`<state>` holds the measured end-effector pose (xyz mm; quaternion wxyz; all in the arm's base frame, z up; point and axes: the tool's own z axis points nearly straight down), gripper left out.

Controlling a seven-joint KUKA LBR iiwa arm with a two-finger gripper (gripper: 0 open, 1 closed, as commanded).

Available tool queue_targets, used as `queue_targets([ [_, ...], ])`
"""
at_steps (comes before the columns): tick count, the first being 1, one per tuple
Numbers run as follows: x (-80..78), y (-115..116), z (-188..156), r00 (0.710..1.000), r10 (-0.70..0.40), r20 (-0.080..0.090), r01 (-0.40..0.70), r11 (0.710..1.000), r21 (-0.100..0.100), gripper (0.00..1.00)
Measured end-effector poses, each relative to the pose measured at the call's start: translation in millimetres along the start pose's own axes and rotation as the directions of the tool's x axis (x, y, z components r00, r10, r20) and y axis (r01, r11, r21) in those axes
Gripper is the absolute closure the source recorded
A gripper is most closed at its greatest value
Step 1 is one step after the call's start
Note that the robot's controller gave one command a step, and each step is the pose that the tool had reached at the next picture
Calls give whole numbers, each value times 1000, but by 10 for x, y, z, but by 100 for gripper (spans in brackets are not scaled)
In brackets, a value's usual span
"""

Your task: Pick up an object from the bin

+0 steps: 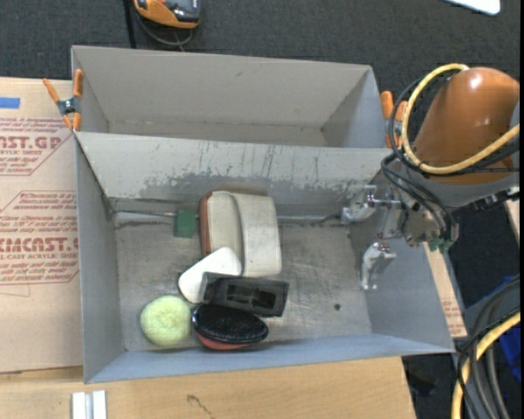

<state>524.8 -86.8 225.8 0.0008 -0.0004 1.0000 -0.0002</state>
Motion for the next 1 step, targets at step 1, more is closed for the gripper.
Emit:
queue_targets([
  [1,0,0,0,1000,0,0,0,1000,0,0],
])
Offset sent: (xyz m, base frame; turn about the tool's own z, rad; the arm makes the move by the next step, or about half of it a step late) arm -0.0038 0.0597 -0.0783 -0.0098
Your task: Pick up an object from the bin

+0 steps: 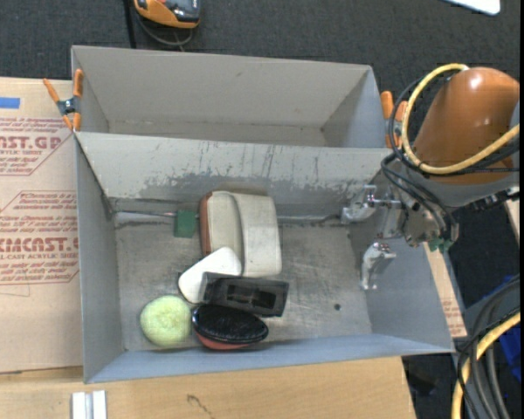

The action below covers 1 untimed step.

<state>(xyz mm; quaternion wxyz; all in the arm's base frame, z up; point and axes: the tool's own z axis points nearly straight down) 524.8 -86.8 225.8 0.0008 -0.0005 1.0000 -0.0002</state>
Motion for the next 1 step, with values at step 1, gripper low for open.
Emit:
queue_targets([
  [1,3,296,393,1000,0,9,0,1000,2,0],
])
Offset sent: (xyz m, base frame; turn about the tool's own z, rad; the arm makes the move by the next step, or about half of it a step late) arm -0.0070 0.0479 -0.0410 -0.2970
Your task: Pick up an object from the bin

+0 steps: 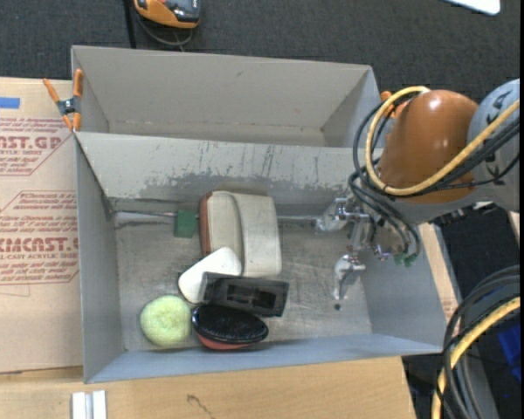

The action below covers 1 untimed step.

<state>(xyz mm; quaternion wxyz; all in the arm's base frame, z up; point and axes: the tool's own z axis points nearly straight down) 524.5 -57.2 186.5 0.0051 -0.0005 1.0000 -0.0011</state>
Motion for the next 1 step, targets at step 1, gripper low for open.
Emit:
queue_targets([
  [1,43,277,406,997,-71,-14,71,997,-6,0],
])
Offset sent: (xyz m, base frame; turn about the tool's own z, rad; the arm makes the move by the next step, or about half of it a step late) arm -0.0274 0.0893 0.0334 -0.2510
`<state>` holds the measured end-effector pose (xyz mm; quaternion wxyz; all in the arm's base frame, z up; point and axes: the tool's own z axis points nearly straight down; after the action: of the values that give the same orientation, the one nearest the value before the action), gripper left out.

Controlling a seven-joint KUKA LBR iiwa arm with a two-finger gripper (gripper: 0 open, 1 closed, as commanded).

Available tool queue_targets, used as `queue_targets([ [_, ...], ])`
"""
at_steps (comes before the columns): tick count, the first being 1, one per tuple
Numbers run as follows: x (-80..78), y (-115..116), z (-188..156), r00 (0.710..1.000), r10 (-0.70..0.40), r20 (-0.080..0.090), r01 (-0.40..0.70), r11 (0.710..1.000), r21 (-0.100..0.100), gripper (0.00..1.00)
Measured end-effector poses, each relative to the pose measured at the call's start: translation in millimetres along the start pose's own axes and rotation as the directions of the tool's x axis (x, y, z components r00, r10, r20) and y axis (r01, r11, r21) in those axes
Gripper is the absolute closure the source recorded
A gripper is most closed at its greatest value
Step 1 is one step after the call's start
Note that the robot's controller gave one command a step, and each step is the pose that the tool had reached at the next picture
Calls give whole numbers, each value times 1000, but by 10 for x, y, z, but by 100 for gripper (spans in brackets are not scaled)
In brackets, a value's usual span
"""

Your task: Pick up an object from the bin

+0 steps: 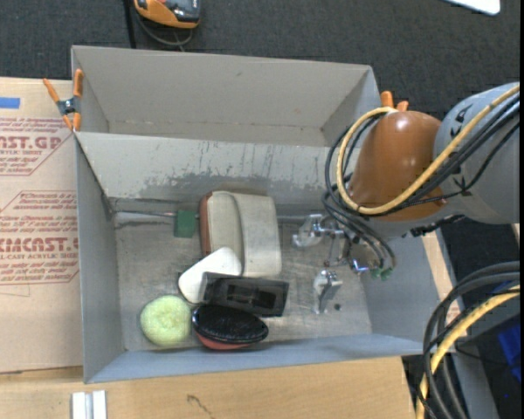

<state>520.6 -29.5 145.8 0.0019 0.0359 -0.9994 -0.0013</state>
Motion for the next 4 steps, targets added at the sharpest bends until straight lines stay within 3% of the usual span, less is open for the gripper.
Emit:
queue_targets([
  [1,130,336,-404,993,-122,-5,122,993,3,0],
  [2,-5,525,724,960,-281,14,281,960,13,100],
  [3,57,557,760,959,-284,-8,284,959,3,0],
  [4,55,558,759,959,-284,-7,284,959,3,0],
])
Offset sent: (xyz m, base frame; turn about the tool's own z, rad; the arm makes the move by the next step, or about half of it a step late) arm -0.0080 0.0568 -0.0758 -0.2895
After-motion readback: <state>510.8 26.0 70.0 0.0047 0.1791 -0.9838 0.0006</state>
